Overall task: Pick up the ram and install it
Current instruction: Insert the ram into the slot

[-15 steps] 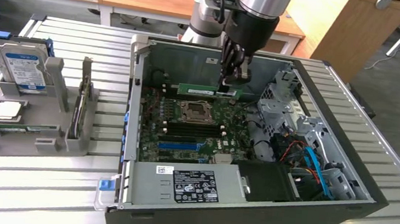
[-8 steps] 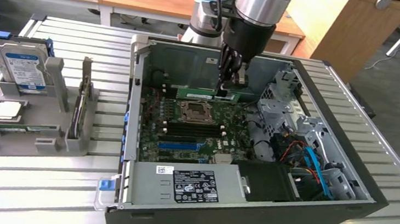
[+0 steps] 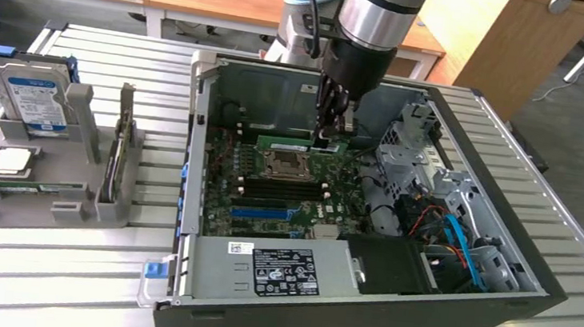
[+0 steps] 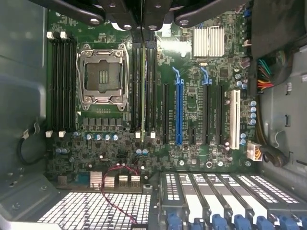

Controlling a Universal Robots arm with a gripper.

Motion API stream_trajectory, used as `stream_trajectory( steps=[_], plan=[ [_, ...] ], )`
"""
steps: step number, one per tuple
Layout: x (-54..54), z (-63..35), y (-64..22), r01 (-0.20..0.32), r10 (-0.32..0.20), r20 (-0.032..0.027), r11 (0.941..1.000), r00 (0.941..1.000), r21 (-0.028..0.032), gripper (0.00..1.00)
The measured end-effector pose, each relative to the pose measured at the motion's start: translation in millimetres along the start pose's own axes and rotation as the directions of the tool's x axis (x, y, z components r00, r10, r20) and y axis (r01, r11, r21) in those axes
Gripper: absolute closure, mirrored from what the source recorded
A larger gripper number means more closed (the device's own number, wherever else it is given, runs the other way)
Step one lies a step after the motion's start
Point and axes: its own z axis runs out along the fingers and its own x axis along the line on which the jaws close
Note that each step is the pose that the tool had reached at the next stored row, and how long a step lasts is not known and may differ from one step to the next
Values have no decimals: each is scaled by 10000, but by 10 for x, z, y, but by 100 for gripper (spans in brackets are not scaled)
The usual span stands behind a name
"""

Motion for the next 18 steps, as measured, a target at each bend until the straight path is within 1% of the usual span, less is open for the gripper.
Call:
stream_trajectory(
  steps=[14,18],
  plan=[
    [7,250,-6,0,0,1,10000,10000,0,88],
    [9,302,-7,0,0,1,10000,10000,1,88]
  ],
)
